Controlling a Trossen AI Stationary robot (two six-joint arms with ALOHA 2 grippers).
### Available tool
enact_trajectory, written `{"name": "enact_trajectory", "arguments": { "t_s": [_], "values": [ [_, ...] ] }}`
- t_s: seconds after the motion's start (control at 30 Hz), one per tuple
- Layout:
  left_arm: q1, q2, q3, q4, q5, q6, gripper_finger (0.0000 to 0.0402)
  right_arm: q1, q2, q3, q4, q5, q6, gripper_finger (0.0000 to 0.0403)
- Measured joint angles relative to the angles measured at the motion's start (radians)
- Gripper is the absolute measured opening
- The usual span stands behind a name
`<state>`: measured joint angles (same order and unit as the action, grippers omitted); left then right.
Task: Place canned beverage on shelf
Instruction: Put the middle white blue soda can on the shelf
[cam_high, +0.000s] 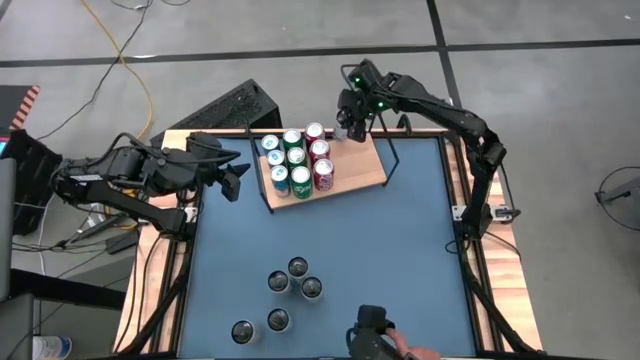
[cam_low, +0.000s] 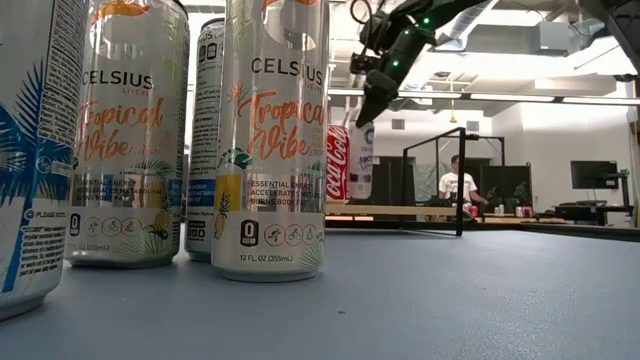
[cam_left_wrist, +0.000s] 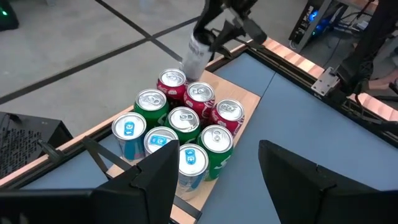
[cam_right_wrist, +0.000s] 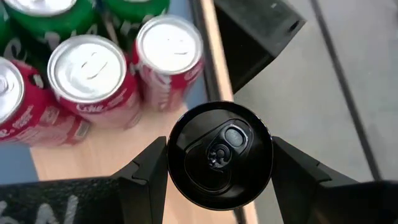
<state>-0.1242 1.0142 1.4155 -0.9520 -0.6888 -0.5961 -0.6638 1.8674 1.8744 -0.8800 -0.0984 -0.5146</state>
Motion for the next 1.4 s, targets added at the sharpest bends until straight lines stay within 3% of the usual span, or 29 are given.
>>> {"name": "enact_trajectory", "arguments": {
  "t_s": [0.33,0.67,1.4],
  "values": [
    [0.0,0.0,0.0,0.0,-0.007,-0.003,0.0206,0.022,0.002,0.0,-0.019,-0.014,-0.041,0.0213],
    [0.0,0.0,0.0,0.0,-0.025,-0.003,0.0206,0.006,0.004,0.0,-0.057,-0.119,-0.039,0.0213],
    [0.0,0.0,0.0,0.0,-0.026,-0.003,0.0206,0.015,0.05,0.002,-0.046,-0.117,-0.061,0.0213]
  ]
}}
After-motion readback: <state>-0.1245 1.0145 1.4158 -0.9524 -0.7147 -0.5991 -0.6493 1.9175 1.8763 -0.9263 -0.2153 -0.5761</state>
